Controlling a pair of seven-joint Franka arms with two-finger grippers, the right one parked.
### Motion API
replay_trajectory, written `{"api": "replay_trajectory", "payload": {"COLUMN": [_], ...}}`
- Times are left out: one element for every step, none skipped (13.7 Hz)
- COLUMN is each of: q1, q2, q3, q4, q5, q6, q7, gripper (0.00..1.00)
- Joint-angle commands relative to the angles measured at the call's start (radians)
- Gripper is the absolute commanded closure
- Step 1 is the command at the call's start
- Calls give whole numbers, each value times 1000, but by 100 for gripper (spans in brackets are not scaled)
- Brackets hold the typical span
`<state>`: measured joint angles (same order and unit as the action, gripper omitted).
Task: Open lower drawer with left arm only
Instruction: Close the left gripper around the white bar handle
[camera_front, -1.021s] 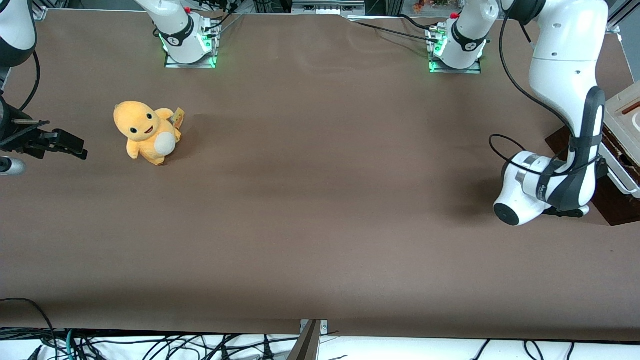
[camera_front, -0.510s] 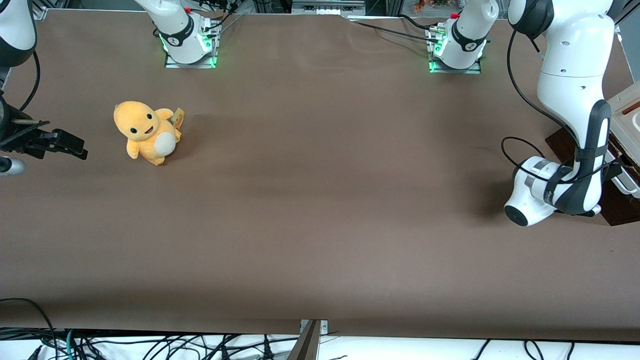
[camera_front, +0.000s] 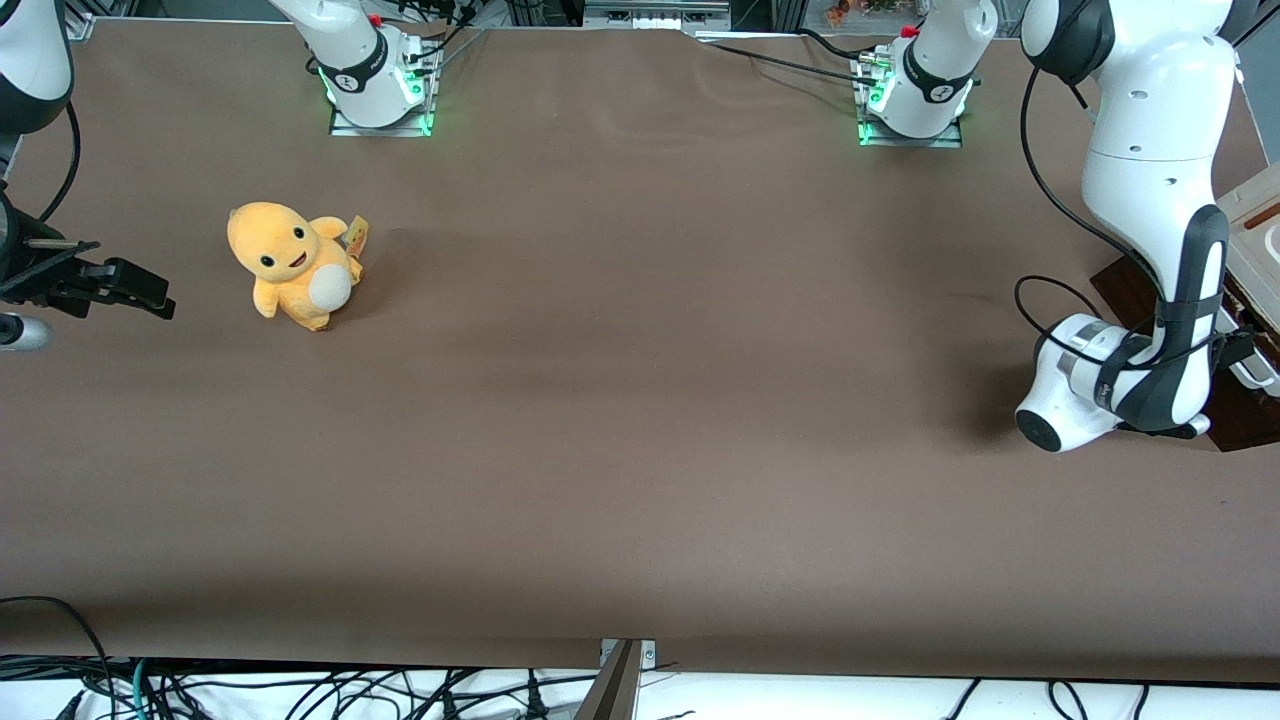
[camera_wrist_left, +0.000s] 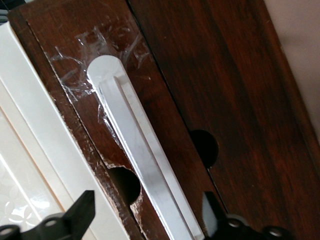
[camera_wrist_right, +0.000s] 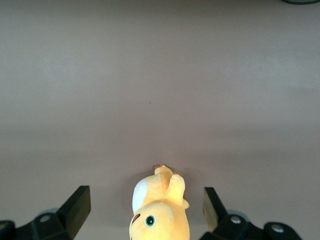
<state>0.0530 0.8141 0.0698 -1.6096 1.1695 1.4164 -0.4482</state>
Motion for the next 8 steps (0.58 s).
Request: {"api": "replay_trajectory", "payload": {"q1": [10,13,16,16,16,16,16,16], "q2": [22,23,25,28,34,36,37,39], "q3": [-2,-2,-2,-2,-2,-2,-2,-2], "q4": [23,23,25,25,25,25,25,25], "q5": [51,53,53,53,52,52,52,50], "q6": [3,3,3,3,3,3,4,4], "q7": [0,0,0,0,0,0,0,2], "gripper": [16,26,37,42,46,53,60,69]}}
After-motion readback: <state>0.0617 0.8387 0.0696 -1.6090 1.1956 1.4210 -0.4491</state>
